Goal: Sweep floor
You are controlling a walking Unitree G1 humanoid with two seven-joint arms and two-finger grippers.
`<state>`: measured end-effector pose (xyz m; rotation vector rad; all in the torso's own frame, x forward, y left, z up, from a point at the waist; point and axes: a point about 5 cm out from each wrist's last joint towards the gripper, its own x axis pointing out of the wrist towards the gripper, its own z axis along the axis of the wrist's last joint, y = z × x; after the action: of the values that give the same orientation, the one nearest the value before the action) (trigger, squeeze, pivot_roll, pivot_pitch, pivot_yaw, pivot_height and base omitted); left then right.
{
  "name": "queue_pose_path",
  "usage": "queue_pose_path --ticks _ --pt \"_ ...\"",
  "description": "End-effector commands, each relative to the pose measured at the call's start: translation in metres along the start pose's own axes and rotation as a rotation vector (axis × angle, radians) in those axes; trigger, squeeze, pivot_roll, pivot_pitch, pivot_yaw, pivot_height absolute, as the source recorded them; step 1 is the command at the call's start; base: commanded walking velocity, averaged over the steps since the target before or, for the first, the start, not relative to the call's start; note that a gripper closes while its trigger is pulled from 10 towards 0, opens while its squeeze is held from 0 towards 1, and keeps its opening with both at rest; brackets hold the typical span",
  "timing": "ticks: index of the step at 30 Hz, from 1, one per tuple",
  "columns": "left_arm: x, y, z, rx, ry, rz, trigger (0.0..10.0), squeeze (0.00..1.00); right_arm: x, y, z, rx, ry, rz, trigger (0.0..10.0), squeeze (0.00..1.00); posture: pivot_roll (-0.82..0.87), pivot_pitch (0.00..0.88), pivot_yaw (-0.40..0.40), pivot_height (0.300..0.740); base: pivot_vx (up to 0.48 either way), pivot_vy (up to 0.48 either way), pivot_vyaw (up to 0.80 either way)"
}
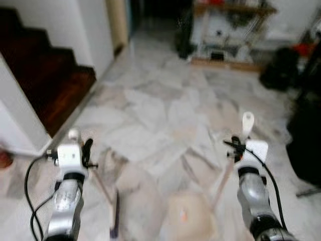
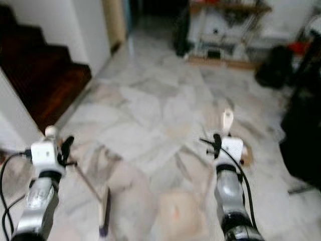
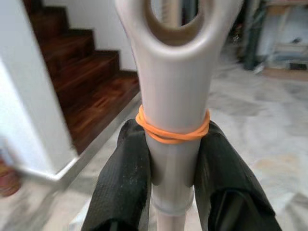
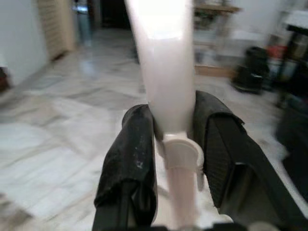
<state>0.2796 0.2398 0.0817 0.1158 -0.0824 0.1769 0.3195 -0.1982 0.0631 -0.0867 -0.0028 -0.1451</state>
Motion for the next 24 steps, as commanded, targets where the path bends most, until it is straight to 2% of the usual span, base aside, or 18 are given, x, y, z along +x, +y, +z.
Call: queue_pose_path --ticks 1,3,9,16,24 --pt "0.0053 -0.0002 0.0098 0.018 -0.042 -0.002 10.0 0.00 0.0033 -0.0106 0.0084 0.006 -0.043 -0.036 10.0 0.00 0.06 0.000 -0.024 0.740 0.304 0.000 0.00" --pt "0.0053 0.0001 0.0098 0.019 -0.041 -0.002 10.0 0.00 0.0033 -0.0106 0.0082 0.003 -0.042 -0.036 10.0 0.00 0.06 0.000 -0.024 0.740 0.304 0.000 0.00" --pt "0.0065 0.0009 0.0097 0.021 -0.040 0.000 10.0 0.00 0.0039 -0.0088 0.0090 0.004 -0.043 -0.032 10.0 0.00 0.06 0.000 -0.020 0.740 0.309 0.000 0.80" --pt "0.0117 0.0001 0.0132 0.021 -0.048 -0.009 10.0 0.00 0.0065 -0.0068 0.0114 0.040 -0.047 -0.041 10.0 0.00 0.06 0.000 -0.009 0.740 0.311 0.000 0.00" --pt "0.0118 0.0000 0.0147 0.022 -0.056 -0.009 10.0 0.00 0.0060 -0.0078 0.0105 0.036 -0.043 -0.036 10.0 0.00 0.06 0.000 -0.010 0.740 0.362 0.000 0.00"
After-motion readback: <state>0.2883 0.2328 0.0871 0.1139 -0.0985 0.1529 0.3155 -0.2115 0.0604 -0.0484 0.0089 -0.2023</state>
